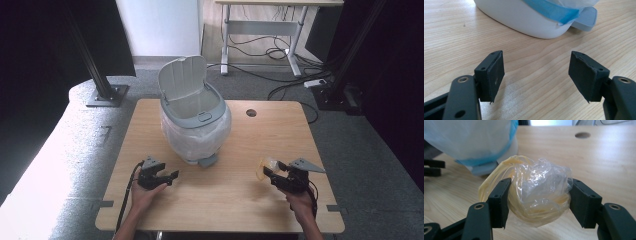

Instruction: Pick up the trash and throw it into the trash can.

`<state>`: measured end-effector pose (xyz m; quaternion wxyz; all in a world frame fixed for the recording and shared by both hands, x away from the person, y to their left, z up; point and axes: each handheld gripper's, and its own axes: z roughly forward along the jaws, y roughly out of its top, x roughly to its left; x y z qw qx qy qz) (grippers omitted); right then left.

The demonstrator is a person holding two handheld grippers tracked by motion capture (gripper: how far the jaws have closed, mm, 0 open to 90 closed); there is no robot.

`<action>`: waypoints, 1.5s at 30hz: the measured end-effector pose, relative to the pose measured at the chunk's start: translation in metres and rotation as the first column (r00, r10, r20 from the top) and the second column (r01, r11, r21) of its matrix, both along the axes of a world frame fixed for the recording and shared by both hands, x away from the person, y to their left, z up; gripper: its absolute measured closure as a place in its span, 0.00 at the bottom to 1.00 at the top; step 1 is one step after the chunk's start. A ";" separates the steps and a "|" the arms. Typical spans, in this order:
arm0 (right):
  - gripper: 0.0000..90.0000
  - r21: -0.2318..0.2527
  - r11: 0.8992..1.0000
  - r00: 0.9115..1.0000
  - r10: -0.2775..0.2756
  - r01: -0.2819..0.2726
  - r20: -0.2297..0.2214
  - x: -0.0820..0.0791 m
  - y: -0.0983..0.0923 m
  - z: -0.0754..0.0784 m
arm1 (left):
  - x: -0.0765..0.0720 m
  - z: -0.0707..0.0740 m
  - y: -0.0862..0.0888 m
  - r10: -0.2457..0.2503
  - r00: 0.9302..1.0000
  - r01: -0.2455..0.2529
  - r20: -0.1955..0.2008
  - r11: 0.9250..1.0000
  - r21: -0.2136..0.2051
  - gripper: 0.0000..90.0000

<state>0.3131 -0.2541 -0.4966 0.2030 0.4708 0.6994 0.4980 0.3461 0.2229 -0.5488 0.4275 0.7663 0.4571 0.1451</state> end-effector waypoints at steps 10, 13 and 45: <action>0.43 0.039 0.999 0.999 0.021 -0.023 0.044 0.005 0.003 0.045 | 0.001 -0.001 -0.001 -0.011 1.000 0.011 -0.006 1.000 -0.003 0.32; 0.43 0.058 0.998 0.998 0.024 -0.027 0.055 0.009 0.003 0.058 | 0.001 -0.001 -0.001 -0.011 1.000 0.011 -0.007 1.000 -0.007 0.32; 0.45 0.068 0.993 0.987 0.087 -0.097 0.135 0.045 0.040 0.134 | 0.001 -0.002 -0.001 -0.014 1.000 0.014 -0.016 1.000 -0.016 0.32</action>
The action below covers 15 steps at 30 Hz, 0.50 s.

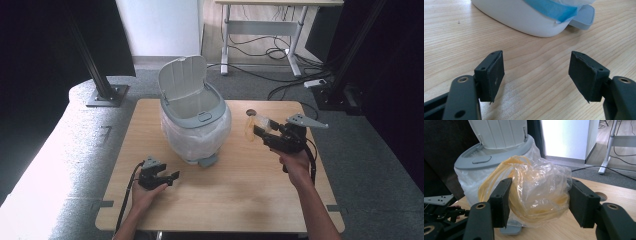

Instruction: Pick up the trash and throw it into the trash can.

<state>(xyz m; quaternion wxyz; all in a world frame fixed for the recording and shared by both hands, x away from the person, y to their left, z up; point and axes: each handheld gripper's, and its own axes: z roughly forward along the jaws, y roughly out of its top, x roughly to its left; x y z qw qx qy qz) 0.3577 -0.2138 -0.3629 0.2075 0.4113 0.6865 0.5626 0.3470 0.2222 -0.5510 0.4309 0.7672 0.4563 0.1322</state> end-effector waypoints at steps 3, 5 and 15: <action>0.45 -0.002 1.000 1.000 0.002 -0.002 0.005 0.003 0.004 0.006 | 0.000 0.000 0.001 0.002 1.000 -0.002 0.001 1.000 -0.005 0.32; 0.45 -0.007 1.000 1.000 0.008 -0.008 0.007 0.004 0.007 0.009 | 0.000 0.000 0.001 0.002 1.000 -0.002 0.000 1.000 -0.006 0.32; 0.45 -0.017 0.999 0.999 0.030 -0.030 0.012 0.014 0.022 0.018 | 0.000 0.000 0.002 0.002 1.000 -0.002 -0.002 1.000 -0.009 0.32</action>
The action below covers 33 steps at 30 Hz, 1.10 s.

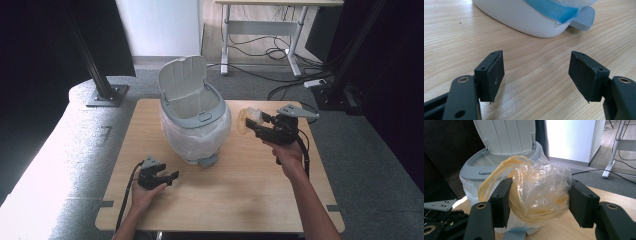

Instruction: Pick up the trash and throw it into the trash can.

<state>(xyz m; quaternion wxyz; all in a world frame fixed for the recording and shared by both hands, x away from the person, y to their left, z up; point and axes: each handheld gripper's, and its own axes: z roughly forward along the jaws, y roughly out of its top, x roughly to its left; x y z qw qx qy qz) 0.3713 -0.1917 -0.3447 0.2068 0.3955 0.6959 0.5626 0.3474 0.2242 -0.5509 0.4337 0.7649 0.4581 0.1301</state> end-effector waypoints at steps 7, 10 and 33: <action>0.45 0.006 1.000 1.000 0.020 -0.020 0.012 0.002 0.009 0.010 | 0.001 -0.001 0.001 0.002 1.000 -0.002 -0.003 1.000 -0.003 0.32; 0.45 0.003 1.000 1.000 0.025 -0.025 0.017 0.005 0.014 0.015 | 0.001 0.000 0.001 0.001 1.000 -0.001 -0.003 1.000 -0.004 0.32; 0.46 -0.010 0.999 0.999 0.040 -0.040 0.023 0.022 0.041 0.031 | 0.001 -0.002 0.002 -0.003 1.000 0.003 -0.010 1.000 -0.011 0.32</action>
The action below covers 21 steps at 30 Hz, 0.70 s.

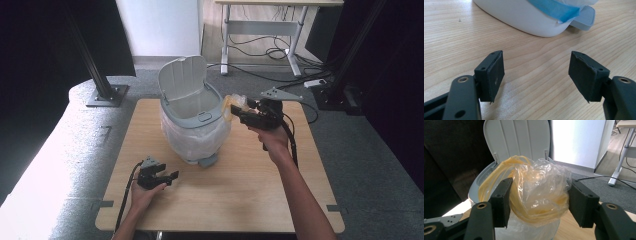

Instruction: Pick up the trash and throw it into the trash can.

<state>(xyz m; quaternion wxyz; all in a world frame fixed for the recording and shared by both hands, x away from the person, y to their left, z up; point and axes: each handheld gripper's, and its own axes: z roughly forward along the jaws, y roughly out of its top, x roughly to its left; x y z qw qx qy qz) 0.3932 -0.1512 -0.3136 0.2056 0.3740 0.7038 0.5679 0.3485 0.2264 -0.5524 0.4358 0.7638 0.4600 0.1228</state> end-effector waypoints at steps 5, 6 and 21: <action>0.46 -0.002 1.000 1.000 0.003 -0.003 0.000 0.003 0.004 0.001 | 0.000 0.000 0.000 0.001 1.000 -0.001 -0.003 1.000 0.000 0.32; 0.46 -0.003 1.000 1.000 0.004 -0.004 0.000 0.005 0.005 0.002 | 0.000 0.000 0.000 0.001 1.000 -0.001 -0.003 1.000 0.000 0.32; 0.46 -0.014 1.000 1.000 0.018 -0.018 -0.003 0.020 0.027 0.008 | 0.000 -0.001 0.001 0.001 1.000 -0.001 -0.004 1.000 -0.007 0.32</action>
